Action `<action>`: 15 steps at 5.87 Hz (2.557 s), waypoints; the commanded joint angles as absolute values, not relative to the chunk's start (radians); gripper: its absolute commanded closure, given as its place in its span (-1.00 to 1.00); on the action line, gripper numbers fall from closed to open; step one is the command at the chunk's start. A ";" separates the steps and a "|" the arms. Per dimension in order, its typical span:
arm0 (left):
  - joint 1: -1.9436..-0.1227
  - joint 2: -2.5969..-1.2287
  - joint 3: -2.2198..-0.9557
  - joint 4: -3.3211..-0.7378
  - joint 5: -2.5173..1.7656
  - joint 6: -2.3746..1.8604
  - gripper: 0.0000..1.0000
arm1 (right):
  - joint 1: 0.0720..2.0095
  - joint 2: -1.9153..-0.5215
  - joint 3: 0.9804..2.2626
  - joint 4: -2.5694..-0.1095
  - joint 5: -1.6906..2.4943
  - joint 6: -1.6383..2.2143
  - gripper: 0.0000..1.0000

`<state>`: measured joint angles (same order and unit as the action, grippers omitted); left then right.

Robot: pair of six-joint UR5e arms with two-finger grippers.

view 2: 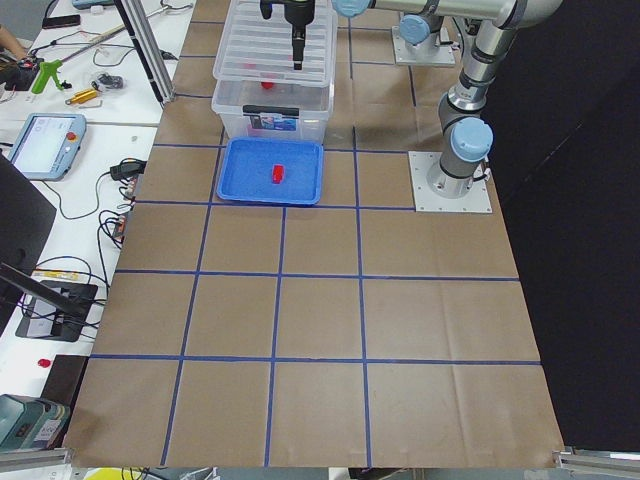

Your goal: Place red block in blue tray from box

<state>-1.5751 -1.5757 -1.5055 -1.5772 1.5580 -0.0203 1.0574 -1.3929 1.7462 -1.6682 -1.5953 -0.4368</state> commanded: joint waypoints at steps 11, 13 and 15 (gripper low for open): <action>-1.563 -1.571 -1.511 -1.577 1.559 -0.012 -0.98 | 1.251 -1.491 1.521 -1.536 -1.646 -0.331 -1.00; -1.563 -1.574 -1.511 -1.577 1.557 -0.011 -0.98 | 1.475 -1.491 1.432 -1.491 -1.597 -0.019 -1.00; -1.563 -1.572 -1.511 -1.577 1.559 -0.011 -0.98 | 1.554 -1.488 1.433 -1.489 -1.565 0.106 -1.00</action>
